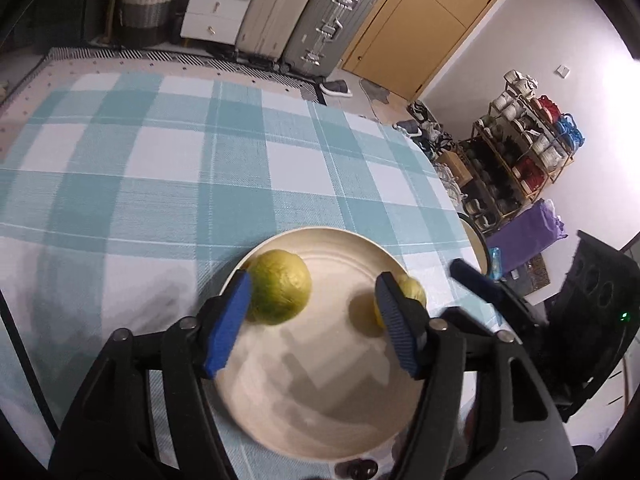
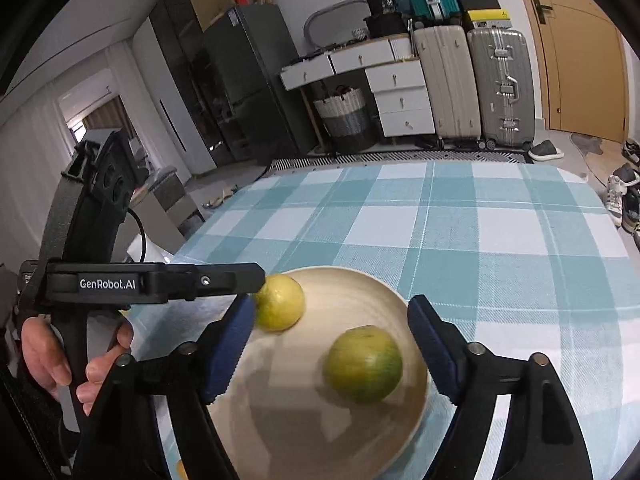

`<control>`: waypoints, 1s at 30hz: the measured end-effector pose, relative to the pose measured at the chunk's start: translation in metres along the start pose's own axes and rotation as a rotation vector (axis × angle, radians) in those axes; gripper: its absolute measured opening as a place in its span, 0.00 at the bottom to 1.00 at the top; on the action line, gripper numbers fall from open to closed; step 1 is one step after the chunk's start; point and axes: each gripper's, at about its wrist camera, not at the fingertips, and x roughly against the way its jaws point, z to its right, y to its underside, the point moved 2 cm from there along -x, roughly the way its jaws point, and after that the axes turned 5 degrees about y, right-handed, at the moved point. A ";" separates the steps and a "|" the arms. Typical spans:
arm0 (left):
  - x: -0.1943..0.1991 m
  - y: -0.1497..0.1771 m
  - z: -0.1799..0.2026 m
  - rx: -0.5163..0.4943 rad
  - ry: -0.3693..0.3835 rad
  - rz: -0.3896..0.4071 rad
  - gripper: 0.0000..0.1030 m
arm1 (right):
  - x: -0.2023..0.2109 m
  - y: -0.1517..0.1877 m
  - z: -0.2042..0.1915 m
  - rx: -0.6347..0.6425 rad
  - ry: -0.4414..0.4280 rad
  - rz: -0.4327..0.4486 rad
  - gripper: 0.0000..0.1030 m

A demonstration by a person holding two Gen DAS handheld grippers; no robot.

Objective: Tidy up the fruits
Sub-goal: 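Lower both citrus onto the plate and open both tools, then move both tools back toward the oranges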

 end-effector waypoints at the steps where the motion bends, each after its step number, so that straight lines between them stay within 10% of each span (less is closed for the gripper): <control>1: 0.006 0.003 0.001 -0.006 -0.006 0.006 0.61 | 0.009 0.002 -0.002 0.002 0.008 0.014 0.85; 7: 0.044 0.030 0.011 -0.026 -0.035 0.037 0.66 | 0.054 0.012 -0.013 0.014 0.008 0.101 0.99; 30: 0.143 0.129 0.058 -0.136 -0.211 0.150 0.97 | 0.145 0.059 -0.061 0.071 0.175 0.229 1.00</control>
